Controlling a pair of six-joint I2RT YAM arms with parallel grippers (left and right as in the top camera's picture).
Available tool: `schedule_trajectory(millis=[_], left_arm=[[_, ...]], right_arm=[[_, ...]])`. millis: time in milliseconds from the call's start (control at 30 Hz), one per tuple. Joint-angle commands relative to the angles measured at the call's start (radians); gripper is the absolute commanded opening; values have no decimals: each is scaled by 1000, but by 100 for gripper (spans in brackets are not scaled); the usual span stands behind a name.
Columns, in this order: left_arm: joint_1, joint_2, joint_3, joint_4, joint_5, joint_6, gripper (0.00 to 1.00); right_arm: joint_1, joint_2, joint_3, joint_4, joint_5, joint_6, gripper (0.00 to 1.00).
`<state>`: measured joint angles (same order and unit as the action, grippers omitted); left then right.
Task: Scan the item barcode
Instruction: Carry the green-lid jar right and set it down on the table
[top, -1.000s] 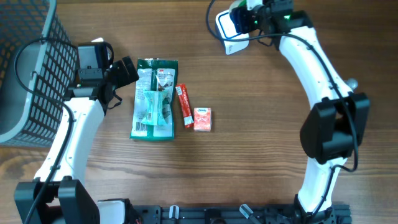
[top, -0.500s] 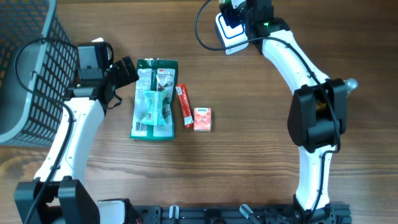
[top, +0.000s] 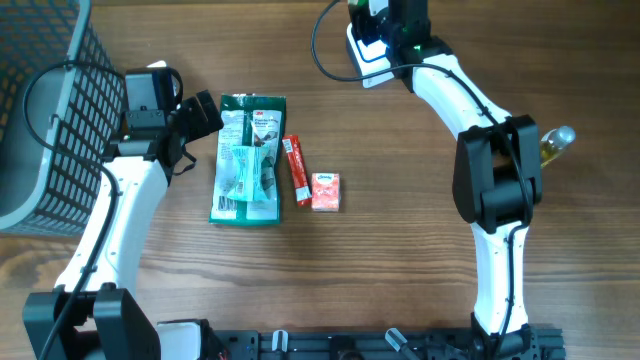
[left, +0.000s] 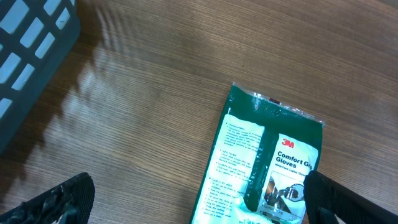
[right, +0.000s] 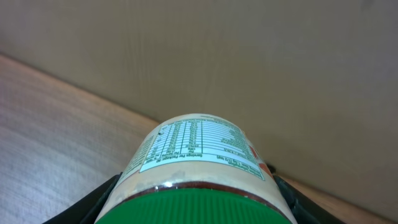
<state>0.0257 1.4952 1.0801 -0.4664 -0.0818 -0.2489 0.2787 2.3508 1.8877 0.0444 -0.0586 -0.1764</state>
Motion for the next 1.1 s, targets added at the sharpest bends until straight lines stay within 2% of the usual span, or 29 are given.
schedule_trajectory(millis=[0,133,200,300,400,433,567,667,733,833,867,900,1067], left_arm=[[3,-3,8,3,-10,9,100],[3,-3,8,3,-10,9,100],[3,-3,8,2,-10,9,100],[3,-3,8,3,-10,9,100],[3,-3,8,3,-10,9,100],[3,-3,8,2,-10,9,100],[3,-3,8,3,-10,9,100],[3,-3,8,3,-10,9,100],[3,-3,8,3,-10,9,100],[3,-3,8,2,-10,9,100],[3,-3,8,3,-10,9,100],[3,-3,8,3,-10,9,100],[3,-3,8,3,-10,9,100]], right_arm=[[-10,-76,18,9,-1,66,29],[-50,-220,18,-142,-2,180,23],[-92,-334,18,-396,-2,279,22],[-140,-415,18,-769,-2,287,22],[-196,-418,-11,-1193,-2,282,28],[-201,-417,-47,-1254,-1,281,31],[-201,-417,-211,-1273,-1,282,36],[-201,-417,-362,-1199,-1,281,38],[-201,-417,-455,-1113,-1,281,45],[-201,-417,-532,-1048,-1,281,58],[-201,-417,-552,-1025,-1,281,78],[-201,-417,-555,-1017,-2,281,91],[-199,-423,-433,-1033,-6,280,100]])
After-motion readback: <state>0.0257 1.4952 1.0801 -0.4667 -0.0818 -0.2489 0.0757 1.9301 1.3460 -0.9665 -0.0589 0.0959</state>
